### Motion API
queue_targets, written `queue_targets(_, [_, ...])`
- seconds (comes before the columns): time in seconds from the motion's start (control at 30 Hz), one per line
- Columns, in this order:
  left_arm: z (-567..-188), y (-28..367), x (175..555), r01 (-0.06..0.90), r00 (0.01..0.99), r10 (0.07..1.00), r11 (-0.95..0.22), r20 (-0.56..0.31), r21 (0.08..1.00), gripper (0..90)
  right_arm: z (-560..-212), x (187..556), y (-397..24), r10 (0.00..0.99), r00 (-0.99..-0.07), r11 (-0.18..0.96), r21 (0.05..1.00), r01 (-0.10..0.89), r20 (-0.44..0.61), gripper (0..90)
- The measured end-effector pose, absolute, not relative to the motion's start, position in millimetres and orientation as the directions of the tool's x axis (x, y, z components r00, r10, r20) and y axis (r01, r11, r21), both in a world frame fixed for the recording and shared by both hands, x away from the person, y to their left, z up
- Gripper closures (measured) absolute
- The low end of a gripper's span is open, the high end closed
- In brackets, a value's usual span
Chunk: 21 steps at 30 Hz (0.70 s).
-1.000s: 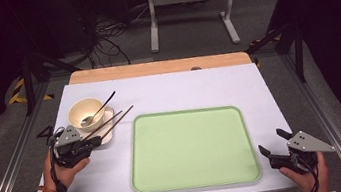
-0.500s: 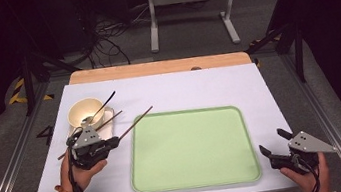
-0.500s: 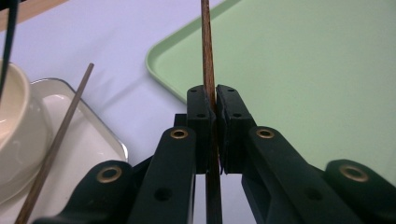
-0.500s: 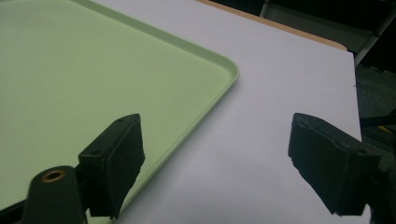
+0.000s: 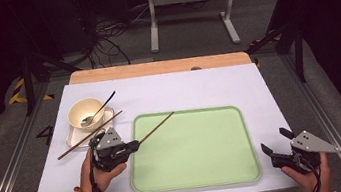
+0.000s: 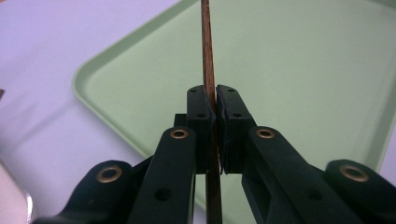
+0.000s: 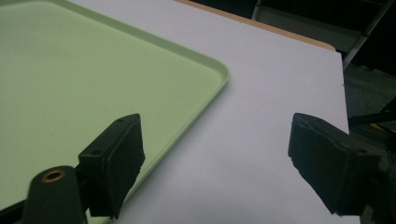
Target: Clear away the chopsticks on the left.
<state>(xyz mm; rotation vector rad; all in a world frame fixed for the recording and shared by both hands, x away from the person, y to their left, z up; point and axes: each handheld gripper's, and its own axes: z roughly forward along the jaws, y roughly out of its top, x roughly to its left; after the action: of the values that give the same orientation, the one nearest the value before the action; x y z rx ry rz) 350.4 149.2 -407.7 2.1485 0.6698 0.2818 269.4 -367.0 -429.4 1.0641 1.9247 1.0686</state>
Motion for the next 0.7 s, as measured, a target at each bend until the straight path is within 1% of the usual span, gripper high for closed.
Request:
queue_targets(0.1, [-409, 142, 350, 0.365, 0.834, 0.552, -0.508, -0.031, 0.781, 85.3, -430, 270, -367, 0.885, -0.434, 0.329, 0.886, 0.328, -0.168, 18.6])
queue_targets(0.13, [-410, 140, 350, 0.368, 0.837, 0.546, -0.502, -0.044, 0.783, 85.3, -430, 270, -367, 0.885, -0.435, 0.33, 0.886, 0.327, -0.169, 18.6])
queue_targets(0.33, [-412, 129, 350, 0.371, 0.844, 0.533, -0.51, -0.054, 0.776, 85.3, -431, 271, -367, 0.887, -0.433, 0.328, 0.883, 0.336, -0.164, 18.6])
queue_targets(0.53, [-418, 117, 350, 0.389, 0.852, 0.516, -0.513, -0.087, 0.765, 85.3, -431, 271, -367, 0.886, -0.434, 0.326, 0.884, 0.336, -0.163, 18.6])
queue_targets(0.7, [-425, 105, 349, 0.403, 0.853, 0.512, -0.527, -0.099, 0.749, 85.2, -432, 271, -366, 0.882, -0.44, 0.334, 0.88, 0.338, -0.166, 18.6])
